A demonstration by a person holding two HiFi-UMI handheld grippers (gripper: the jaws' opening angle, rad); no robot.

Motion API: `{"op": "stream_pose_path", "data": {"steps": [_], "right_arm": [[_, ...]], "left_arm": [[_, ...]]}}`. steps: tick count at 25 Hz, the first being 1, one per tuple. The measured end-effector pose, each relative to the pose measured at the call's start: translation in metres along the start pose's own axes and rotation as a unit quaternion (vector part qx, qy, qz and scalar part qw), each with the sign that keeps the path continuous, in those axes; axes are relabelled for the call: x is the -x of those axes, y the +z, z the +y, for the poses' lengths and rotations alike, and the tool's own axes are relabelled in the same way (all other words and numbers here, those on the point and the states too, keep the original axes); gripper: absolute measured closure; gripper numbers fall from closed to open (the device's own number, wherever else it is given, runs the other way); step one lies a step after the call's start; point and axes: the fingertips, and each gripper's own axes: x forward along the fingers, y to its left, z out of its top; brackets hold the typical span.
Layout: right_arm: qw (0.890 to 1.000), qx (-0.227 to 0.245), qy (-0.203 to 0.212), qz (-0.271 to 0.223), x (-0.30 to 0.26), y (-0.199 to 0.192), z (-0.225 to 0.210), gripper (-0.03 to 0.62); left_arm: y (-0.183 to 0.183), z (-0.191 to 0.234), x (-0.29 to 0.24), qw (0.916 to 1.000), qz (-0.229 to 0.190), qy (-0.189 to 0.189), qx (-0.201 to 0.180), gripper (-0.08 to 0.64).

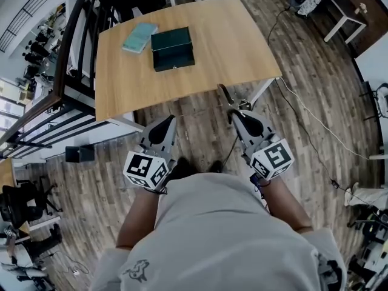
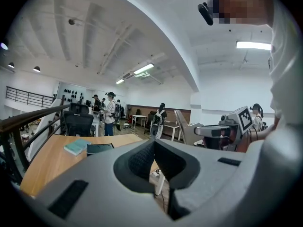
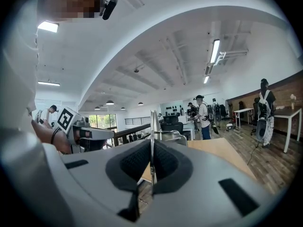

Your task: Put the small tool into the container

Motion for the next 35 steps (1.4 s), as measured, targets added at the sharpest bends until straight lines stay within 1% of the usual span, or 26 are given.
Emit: {"op": "stream_pose_path", "data": {"steps": [6, 14, 20, 24, 30, 35], "right_arm": [[1.000, -0.006, 0.000, 0.004, -0.009, -0.004, -0.011, 0.583], [1.000, -0.009, -0.008, 0.006, -0.042, -0.001, -0.030, 0.583], [1.000, -0.005, -0.009, 0.010, -0.093, 0.008, -0.042, 0.583], [1.000, 0.001, -0.014, 0.007, -0.133, 0.018, -0.049, 0.583], [1.000, 0.006, -0.019, 0.001, -0.186, 0.032, -0.046, 0.583], [1.000, 0.004, -0.021, 0.006, -0.223, 0.032, -0.037, 0.583]], "left_arm": [[0.001, 0.003, -0.018, 0.9999, 0.002, -0.010, 0.001, 0.555], [0.002, 0.033, -0.047, 0.9997, 0.008, -0.023, 0.004, 0.555], [0.015, 0.081, -0.069, 0.9996, 0.007, -0.025, 0.007, 0.555], [0.025, 0.117, -0.078, 0.9996, 0.006, -0.029, 0.003, 0.555], [0.042, 0.168, -0.084, 0.9994, -0.001, -0.036, -0.002, 0.555], [0.050, 0.204, -0.083, 0.9991, -0.008, -0.042, -0.002, 0.555]]}}
